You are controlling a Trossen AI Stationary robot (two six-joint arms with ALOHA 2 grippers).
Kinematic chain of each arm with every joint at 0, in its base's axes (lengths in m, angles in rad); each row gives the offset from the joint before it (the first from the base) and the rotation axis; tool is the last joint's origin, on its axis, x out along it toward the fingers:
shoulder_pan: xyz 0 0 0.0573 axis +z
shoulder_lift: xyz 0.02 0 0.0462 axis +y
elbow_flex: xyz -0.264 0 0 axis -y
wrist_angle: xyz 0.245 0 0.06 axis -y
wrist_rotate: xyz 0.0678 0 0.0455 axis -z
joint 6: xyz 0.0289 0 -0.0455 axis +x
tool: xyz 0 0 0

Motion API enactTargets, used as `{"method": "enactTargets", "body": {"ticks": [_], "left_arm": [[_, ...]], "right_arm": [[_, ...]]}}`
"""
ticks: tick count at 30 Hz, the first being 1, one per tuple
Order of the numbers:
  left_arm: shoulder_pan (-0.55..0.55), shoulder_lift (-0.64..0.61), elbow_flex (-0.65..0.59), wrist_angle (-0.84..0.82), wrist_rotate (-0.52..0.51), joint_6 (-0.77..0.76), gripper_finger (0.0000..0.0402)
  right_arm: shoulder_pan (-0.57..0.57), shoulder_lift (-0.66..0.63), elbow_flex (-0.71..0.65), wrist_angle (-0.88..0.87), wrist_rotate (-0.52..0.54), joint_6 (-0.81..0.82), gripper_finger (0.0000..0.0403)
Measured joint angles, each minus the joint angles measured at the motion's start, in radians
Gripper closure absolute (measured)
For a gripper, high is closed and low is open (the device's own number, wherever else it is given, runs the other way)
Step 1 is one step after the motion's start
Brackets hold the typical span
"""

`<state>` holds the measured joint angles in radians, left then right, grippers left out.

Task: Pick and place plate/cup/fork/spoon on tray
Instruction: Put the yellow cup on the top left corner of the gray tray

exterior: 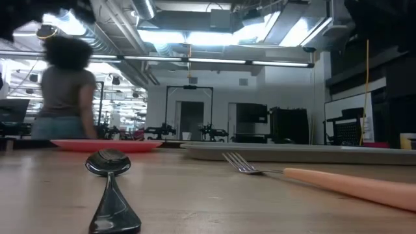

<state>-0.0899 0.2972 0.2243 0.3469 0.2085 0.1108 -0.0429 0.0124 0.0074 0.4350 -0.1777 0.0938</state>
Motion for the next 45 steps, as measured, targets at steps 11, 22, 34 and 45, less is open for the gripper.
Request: {"method": "enactTargets", "body": {"ticks": [11, 22, 34, 45], "left_arm": [[-0.174, 0.650, 0.766, -1.226, -0.022, -0.365, 0.0401], [-0.309, 0.850, 1.076, -1.356, 0.090, -0.753, 0.0401], [-0.406, 0.847, 1.113, -1.232, 0.018, -0.841, 0.0401], [-0.409, 0.849, 1.113, -1.166, 0.010, -0.777, 0.0401]], "right_arm": [[0.000, 0.001, 0.000, -0.098, 0.000, 0.003, 0.0309], [0.000, 0.001, 0.000, -0.184, 0.000, 0.006, 0.0309], [0.000, 0.001, 0.000, -0.186, 0.000, 0.006, 0.0309], [0.000, 0.001, 0.000, -0.186, 0.000, 0.010, 0.0309]]}}
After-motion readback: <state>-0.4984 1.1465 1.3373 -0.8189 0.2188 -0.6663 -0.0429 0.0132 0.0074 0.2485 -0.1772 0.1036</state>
